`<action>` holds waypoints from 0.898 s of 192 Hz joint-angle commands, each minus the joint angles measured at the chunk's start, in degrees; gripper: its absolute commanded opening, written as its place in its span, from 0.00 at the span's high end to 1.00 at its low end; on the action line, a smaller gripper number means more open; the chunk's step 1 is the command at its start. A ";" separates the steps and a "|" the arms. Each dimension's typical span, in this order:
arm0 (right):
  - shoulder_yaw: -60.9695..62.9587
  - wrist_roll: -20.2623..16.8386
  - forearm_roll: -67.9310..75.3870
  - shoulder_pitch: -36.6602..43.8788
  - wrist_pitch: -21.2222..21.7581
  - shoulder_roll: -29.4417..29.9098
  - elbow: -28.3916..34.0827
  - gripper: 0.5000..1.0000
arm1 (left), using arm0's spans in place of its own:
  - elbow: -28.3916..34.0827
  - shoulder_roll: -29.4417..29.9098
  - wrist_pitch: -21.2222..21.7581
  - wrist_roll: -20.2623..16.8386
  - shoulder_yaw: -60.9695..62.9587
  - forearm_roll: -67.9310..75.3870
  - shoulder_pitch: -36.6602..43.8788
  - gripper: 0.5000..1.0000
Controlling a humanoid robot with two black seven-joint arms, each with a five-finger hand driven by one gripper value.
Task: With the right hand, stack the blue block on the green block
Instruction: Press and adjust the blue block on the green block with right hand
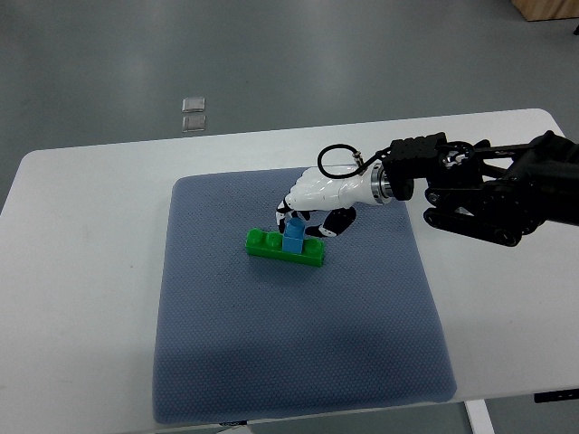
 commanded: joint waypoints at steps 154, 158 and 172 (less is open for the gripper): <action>-1.32 -1.29 -3.25 0.98 -3.16 -0.76 -1.05 1.00 | 0.00 0.00 0.00 0.00 0.03 0.00 0.05 0.00; -1.58 -1.29 -3.33 0.98 -3.25 -0.76 -1.05 1.00 | 0.00 0.00 0.00 0.00 -0.05 0.00 -0.04 0.00; -1.67 -1.29 -3.42 0.98 -3.25 -0.76 -1.05 1.00 | 0.00 0.00 0.00 0.00 -0.05 0.00 -0.04 0.00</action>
